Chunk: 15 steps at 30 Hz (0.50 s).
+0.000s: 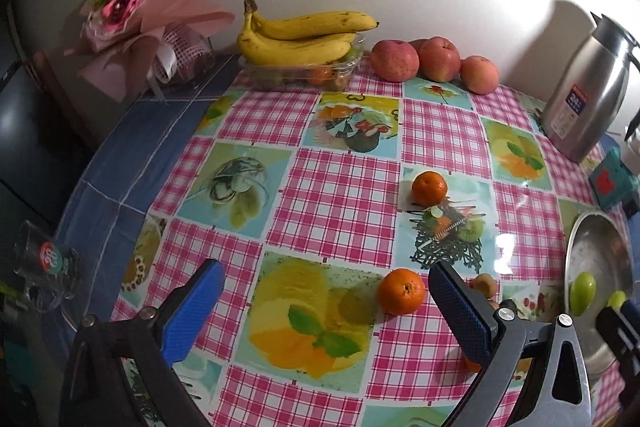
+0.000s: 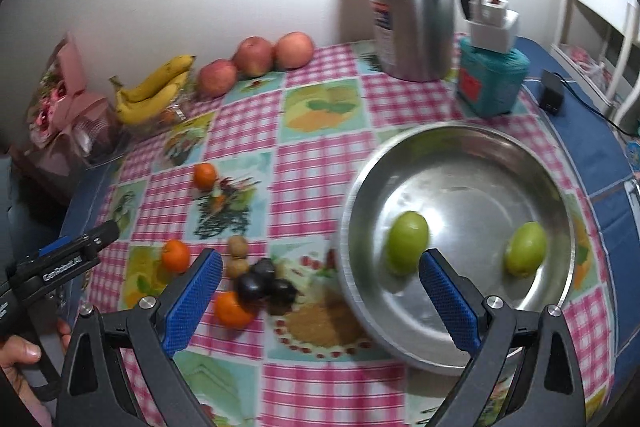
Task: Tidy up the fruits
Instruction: 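Withdraw both tools from the bowl back toward the remaining fruits, then grasp a black plum with the right tool while the left tool grasps a tangerine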
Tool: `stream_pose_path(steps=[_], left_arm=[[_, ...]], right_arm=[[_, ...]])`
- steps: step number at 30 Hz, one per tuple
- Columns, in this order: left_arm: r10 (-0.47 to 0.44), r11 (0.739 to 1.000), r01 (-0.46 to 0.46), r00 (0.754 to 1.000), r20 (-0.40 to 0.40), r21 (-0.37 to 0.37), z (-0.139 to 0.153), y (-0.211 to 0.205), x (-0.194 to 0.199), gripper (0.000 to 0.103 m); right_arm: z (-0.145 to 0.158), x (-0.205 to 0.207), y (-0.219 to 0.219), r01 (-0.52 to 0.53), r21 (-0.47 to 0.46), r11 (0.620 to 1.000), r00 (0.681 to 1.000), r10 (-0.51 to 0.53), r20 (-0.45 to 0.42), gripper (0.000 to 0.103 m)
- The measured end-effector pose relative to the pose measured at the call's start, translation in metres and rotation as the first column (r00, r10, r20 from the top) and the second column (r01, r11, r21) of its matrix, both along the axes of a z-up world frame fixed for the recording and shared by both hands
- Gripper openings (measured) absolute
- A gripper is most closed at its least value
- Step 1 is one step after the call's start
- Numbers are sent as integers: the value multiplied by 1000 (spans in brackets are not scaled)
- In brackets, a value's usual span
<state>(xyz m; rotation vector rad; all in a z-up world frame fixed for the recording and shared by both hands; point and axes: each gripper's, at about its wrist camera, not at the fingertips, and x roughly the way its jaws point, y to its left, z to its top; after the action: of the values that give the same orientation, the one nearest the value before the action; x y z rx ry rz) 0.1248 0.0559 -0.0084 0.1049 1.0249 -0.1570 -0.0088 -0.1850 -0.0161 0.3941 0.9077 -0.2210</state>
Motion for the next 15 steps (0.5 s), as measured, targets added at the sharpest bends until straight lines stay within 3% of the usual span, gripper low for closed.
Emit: stream_pose_path(steps=[7, 15], left_arm=[[-13, 998, 11, 999, -49, -56, -5, 0, 3, 103], [-28, 997, 21, 995, -98, -70, -15, -7, 6, 103]], right_arm=[[-2, 13, 24, -64, 37, 997, 998, 64, 2, 99], [-17, 28, 40, -108, 25, 994, 993, 110, -51, 98]])
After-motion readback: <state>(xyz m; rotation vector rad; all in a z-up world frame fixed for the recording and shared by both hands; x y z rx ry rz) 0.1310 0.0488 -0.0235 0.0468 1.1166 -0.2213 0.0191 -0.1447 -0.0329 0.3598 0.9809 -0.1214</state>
